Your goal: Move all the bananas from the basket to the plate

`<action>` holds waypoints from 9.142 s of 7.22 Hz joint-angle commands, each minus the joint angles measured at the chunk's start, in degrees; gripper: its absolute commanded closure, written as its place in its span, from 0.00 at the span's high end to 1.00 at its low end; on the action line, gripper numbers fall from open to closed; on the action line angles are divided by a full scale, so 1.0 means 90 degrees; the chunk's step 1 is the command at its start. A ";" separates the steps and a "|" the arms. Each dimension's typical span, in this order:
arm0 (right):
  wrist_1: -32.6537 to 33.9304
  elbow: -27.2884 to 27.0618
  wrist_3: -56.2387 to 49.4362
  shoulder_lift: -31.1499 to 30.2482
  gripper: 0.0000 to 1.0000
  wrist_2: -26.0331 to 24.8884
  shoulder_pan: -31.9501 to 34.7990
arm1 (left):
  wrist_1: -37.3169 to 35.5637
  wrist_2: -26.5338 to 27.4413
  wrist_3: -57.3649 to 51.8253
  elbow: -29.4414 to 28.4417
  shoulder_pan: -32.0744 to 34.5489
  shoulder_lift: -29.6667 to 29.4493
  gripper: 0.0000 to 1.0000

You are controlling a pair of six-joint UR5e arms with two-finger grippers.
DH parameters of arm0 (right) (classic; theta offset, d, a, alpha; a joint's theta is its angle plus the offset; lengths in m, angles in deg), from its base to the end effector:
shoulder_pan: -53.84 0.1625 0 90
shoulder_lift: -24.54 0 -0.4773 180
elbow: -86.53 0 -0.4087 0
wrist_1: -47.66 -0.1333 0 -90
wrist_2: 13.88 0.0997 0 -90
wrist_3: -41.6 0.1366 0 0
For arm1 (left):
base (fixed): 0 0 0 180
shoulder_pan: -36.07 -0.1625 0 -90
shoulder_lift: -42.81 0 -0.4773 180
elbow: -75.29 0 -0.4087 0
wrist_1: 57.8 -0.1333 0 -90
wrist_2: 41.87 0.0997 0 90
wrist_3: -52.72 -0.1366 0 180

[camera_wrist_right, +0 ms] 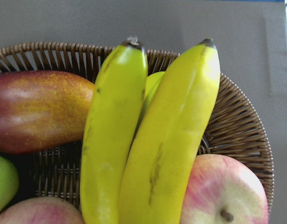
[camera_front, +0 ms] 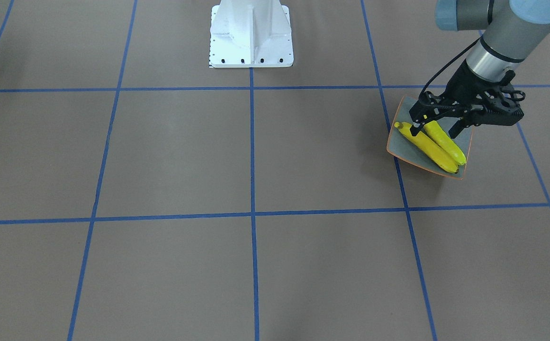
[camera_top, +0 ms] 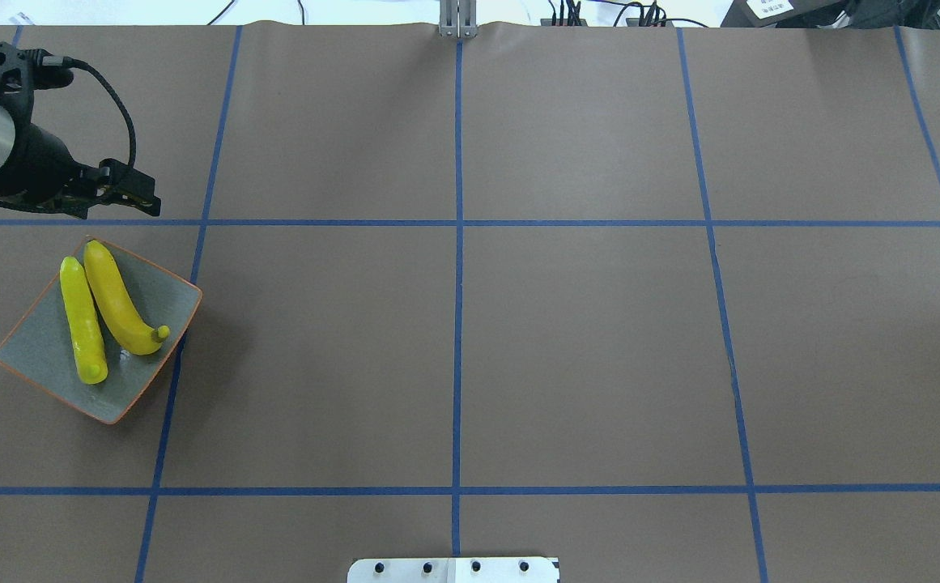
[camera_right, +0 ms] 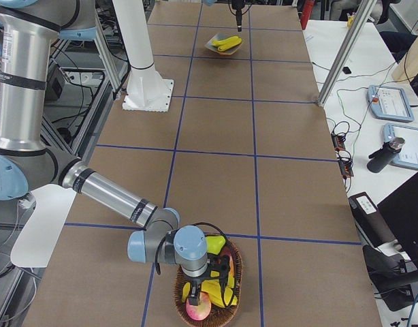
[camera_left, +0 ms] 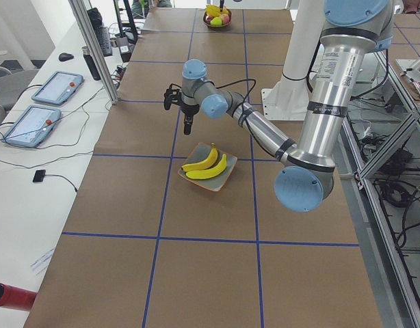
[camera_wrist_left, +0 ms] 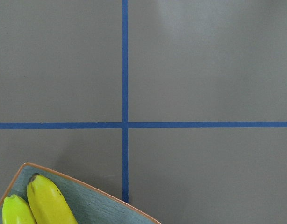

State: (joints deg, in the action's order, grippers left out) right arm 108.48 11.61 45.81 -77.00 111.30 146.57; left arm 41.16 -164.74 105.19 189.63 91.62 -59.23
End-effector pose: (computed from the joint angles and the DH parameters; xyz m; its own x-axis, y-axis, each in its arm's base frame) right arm 0.0724 -0.3715 0.9204 0.8119 0.0864 0.5773 -0.1075 0.9942 0.0023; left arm 0.2795 -0.5120 0.3966 0.6042 0.0237 -0.7965 0.1339 0.9823 0.1308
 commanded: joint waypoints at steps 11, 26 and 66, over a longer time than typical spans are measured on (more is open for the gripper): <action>-0.0342 0.0153 -0.0038 0.0277 0.00 0.0670 0.0291 | -0.0010 -0.0019 0.0049 0.0205 0.0010 -0.0010 1.00; 0.1590 -0.1831 0.6397 0.4521 0.00 0.1851 -0.3512 | 0.4351 -0.0078 0.1648 -0.2245 -0.0204 -0.1230 1.00; 0.1582 -0.2700 0.8478 0.4974 1.00 0.0555 -0.4609 | 0.5537 -0.0441 0.4997 -0.0449 -0.0197 0.2097 0.00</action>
State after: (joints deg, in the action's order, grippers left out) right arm 122.72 -12.51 122.05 -32.18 116.87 105.08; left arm 91.03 -169.81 146.52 184.60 88.13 -43.41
